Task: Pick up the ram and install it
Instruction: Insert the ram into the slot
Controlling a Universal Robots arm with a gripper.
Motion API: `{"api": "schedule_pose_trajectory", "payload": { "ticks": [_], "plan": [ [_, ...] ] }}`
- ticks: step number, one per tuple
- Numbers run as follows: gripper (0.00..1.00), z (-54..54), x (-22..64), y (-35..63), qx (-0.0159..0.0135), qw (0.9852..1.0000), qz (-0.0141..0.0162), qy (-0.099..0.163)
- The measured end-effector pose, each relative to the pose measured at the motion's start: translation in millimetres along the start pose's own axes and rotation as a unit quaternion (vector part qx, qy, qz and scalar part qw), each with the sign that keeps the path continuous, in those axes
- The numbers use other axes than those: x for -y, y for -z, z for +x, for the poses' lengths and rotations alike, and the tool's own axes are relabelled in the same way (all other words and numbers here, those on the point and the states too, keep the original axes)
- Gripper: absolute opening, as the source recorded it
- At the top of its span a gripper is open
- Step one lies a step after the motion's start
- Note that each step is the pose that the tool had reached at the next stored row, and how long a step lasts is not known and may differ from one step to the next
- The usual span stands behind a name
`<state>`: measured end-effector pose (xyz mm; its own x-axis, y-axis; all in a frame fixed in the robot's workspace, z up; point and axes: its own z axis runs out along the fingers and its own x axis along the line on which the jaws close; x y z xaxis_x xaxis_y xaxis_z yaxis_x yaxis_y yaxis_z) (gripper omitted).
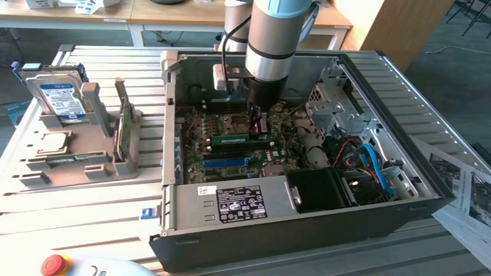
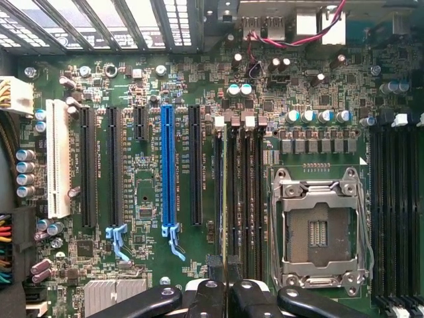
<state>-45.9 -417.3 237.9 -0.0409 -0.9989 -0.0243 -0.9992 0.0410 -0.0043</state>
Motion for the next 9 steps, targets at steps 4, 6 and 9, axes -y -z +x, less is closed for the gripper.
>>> {"api": "schedule_pose_trajectory", "payload": {
  "ticks": [4, 6, 9],
  "plan": [
    [0.12, 0.0, 0.0, 0.0, 0.0000, 1.0000, -0.0002, 0.005],
    [0.12, 0.0, 0.0, 0.0, 0.0000, 1.0000, -0.0002, 0.007],
    [0.12, 0.0, 0.0, -0.1, 0.0000, 1.0000, -0.0002, 0.009]
  ]
}}
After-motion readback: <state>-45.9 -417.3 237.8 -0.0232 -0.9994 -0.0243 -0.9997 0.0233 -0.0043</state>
